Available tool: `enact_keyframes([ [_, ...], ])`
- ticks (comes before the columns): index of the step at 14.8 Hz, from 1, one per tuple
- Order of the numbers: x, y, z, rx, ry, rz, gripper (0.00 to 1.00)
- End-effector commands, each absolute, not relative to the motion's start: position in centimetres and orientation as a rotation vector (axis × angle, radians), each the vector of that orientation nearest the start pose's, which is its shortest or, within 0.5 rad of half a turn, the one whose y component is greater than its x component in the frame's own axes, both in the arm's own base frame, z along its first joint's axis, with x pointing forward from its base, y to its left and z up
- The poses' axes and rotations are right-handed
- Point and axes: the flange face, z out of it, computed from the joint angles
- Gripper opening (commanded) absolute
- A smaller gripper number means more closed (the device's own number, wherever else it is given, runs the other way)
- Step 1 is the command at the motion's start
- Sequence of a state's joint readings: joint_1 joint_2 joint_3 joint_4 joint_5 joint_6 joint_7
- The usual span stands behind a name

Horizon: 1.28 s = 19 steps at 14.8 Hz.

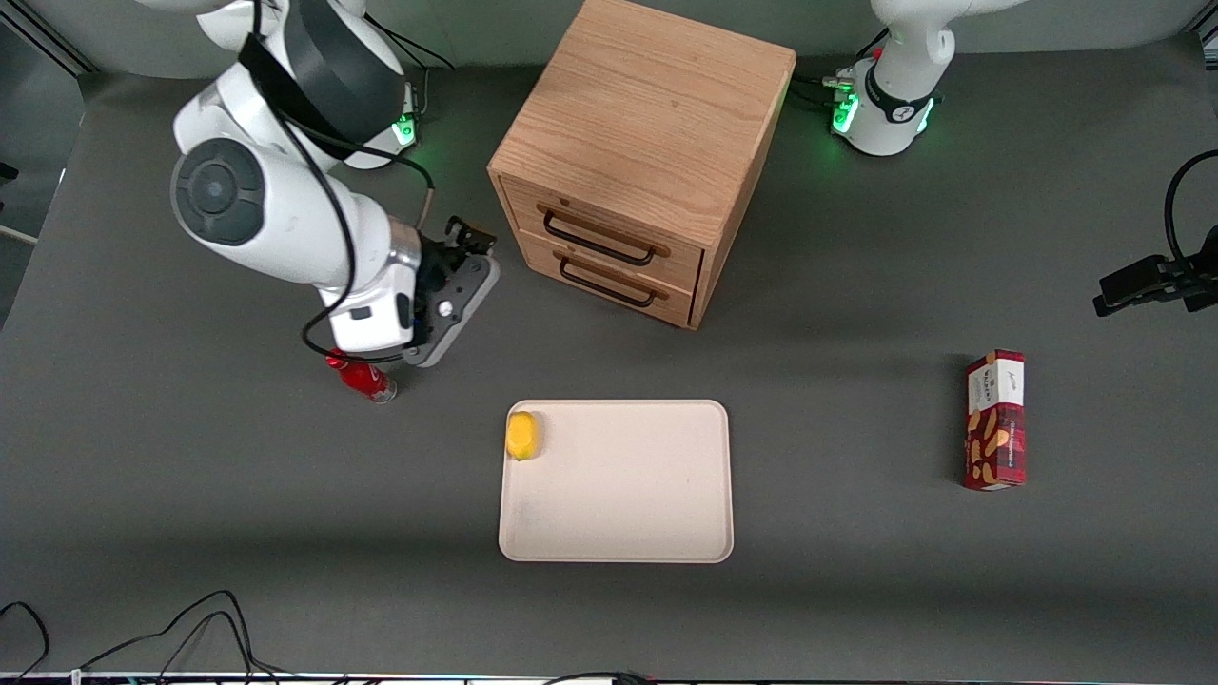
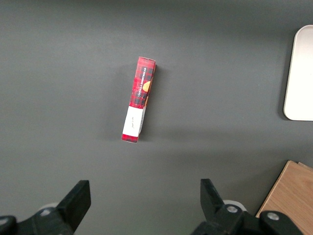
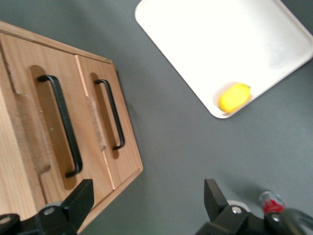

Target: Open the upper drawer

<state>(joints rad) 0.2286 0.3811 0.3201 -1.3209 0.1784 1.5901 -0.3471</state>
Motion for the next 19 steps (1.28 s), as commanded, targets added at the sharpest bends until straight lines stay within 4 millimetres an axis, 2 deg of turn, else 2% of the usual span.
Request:
enact_keyframes([
  [1,56.2,36.5,50.8,-2.489,-1.271,0.205,1.00],
  [5,54.6,39.4,48.7,-2.469,-1.309,0.243,1.00],
  [7,54.6,40.2,47.4,-2.462,-1.315,0.252,1.00],
  [9,53.5,41.9,46.3,-2.447,-1.347,0.254,1.00],
  [11,53.2,42.2,45.6,-2.443,-1.365,0.253,1.00],
  [13,52.3,43.4,44.6,-2.437,-1.390,0.249,1.00],
  [19,50.7,43.4,43.3,-2.446,-1.408,0.252,1.00],
])
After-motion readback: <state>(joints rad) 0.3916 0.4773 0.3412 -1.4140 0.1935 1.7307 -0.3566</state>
